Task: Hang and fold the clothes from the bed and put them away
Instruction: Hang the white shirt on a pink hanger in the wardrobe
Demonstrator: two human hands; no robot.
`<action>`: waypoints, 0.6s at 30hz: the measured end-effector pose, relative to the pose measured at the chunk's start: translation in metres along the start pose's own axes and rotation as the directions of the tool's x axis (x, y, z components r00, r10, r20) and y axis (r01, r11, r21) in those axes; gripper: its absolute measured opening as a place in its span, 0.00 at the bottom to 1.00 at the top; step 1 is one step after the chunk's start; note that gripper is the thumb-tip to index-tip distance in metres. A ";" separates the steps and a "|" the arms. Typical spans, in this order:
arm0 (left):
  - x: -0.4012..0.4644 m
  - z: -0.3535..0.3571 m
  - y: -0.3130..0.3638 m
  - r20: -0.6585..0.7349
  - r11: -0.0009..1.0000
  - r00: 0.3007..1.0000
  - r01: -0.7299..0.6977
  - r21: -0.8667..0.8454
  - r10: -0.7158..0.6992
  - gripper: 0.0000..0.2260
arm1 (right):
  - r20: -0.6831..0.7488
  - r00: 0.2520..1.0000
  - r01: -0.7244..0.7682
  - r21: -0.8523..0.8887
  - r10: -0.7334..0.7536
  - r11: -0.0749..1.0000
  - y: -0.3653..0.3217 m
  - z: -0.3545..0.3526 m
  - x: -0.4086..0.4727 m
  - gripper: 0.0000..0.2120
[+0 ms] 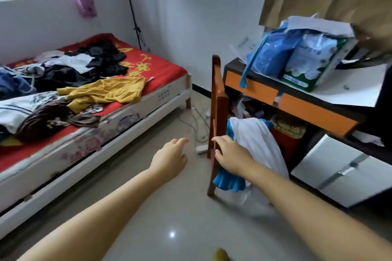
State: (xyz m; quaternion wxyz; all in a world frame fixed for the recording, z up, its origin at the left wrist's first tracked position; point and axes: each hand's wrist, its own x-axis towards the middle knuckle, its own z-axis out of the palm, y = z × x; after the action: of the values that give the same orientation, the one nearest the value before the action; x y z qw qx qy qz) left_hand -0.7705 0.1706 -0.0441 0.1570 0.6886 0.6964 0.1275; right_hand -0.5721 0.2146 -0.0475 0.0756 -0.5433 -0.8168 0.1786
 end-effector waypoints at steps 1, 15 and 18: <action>0.008 0.012 0.022 0.023 0.999 0.999 -0.041 0.000 0.041 0.21 | -0.008 0.998 -0.059 0.008 0.059 0.998 0.026 -0.007 -0.011 0.20; 0.115 0.153 0.226 0.287 0.988 0.949 -0.149 0.032 0.134 0.22 | 0.110 0.911 -0.400 0.001 0.398 0.916 0.291 -0.054 -0.083 0.20; 0.132 0.171 0.236 0.324 0.993 0.941 -0.111 0.029 0.096 0.22 | 0.147 0.905 -0.405 0.020 0.398 0.914 0.316 -0.058 -0.069 0.20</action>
State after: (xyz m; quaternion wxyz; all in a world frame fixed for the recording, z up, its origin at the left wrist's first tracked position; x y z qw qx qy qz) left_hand -0.4866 0.3008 -0.1137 0.2453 0.7393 0.6270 0.0052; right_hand -0.2544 0.2727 -0.1075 -0.0066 -0.6839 -0.6860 0.2482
